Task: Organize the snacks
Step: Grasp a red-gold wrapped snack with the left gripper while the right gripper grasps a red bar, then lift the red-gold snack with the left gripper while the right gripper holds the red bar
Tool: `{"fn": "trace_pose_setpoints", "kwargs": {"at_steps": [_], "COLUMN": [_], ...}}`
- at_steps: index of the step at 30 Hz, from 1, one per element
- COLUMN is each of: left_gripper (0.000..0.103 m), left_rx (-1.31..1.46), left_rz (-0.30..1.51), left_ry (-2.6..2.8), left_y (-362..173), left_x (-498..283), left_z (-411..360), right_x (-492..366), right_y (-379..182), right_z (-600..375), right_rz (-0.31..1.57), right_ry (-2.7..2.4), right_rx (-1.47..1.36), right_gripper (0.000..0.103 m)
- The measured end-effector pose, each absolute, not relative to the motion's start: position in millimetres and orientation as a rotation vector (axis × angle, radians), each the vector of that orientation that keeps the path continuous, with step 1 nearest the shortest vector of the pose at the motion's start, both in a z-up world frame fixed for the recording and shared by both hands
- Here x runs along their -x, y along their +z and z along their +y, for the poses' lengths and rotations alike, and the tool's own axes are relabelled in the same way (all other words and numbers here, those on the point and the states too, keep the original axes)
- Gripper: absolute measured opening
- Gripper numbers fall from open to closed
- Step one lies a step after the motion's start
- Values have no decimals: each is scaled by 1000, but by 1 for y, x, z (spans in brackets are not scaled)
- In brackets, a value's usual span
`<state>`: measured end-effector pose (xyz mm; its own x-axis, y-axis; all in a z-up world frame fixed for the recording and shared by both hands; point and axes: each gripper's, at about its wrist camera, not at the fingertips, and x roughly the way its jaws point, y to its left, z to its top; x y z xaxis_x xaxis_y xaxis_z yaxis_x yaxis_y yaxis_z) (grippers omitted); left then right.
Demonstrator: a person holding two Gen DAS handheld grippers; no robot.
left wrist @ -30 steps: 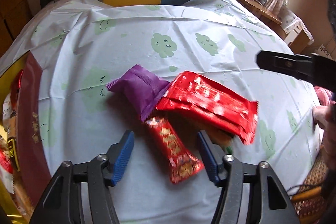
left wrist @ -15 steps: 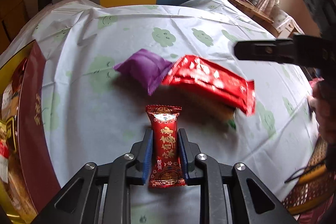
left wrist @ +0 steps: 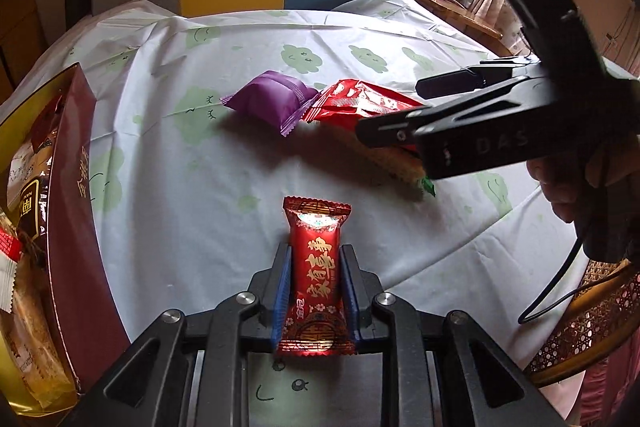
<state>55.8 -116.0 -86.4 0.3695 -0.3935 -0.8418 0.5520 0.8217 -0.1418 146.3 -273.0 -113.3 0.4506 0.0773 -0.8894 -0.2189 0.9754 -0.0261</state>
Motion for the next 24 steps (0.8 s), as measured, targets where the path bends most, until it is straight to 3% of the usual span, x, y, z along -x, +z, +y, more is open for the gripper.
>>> {"fn": "trace_pose_setpoints", "kwargs": {"at_steps": [1, 2, 3, 5, 11, 24], "left_gripper": [24, 24, 24, 24, 24, 24], "left_rx": [-180, -186, -191, -200, -188, -185], "left_rz": [1023, 1018, 1014, 1007, 1000, 986], "left_ry": [-609, -607, -605, -603, -602, -599], "left_y": [-87, -87, -87, -88, -88, -88], "left_x": [-55, -53, -53, -52, -50, -47], "left_z": [-116, -117, -118, -119, -116, -115], "right_x": [-146, -145, -145, -143, -148, -160], "right_y": [-115, -115, -114, -111, -100, -132], "right_z": [-272, -271, -271, -272, -306, -332], "right_rz": [1091, 1095, 1101, 1096, 1105, 1253], "right_ry": [181, 186, 195, 188, 125, -116], "right_rx": [164, 173, 167, 168, -32, -22], "right_gripper": [85, 65, 53, 48, 48, 52]}}
